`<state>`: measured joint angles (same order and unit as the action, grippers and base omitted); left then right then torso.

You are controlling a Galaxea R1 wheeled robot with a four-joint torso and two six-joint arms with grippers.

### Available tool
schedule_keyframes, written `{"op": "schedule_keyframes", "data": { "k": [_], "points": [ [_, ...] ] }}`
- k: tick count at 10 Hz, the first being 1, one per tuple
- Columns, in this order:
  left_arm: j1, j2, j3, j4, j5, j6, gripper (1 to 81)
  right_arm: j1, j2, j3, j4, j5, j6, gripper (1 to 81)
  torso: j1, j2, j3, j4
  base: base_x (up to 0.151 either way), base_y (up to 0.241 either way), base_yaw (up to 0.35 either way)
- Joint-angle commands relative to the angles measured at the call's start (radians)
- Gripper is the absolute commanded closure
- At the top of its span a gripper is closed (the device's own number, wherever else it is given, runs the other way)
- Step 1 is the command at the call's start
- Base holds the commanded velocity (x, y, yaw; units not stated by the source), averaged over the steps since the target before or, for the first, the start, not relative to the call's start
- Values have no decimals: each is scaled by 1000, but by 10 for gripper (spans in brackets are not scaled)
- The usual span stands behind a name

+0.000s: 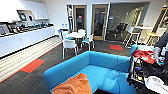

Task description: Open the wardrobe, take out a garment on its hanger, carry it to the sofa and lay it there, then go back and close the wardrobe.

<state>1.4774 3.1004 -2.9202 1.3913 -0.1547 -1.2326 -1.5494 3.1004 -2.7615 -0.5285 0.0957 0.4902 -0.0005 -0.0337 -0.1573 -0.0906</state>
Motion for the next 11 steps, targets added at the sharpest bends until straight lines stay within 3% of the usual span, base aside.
{"op": "schedule_keyframes", "data": {
  "k": [1,6,11],
  "points": [
    [-33,5,-4,9,41,2,10,30,8,1,-2,-47,-4,10,1,0,0,0,0,0,0],
    [-33,5,-4,12,38,2,10,31,10,1,-2,-47,-4,10,1,0,0,0,-13,0,20],
    [-35,-6,-4,12,35,2,10,31,14,1,-2,-47,-4,10,1,0,0,0,0,0,200]
  ]
}}
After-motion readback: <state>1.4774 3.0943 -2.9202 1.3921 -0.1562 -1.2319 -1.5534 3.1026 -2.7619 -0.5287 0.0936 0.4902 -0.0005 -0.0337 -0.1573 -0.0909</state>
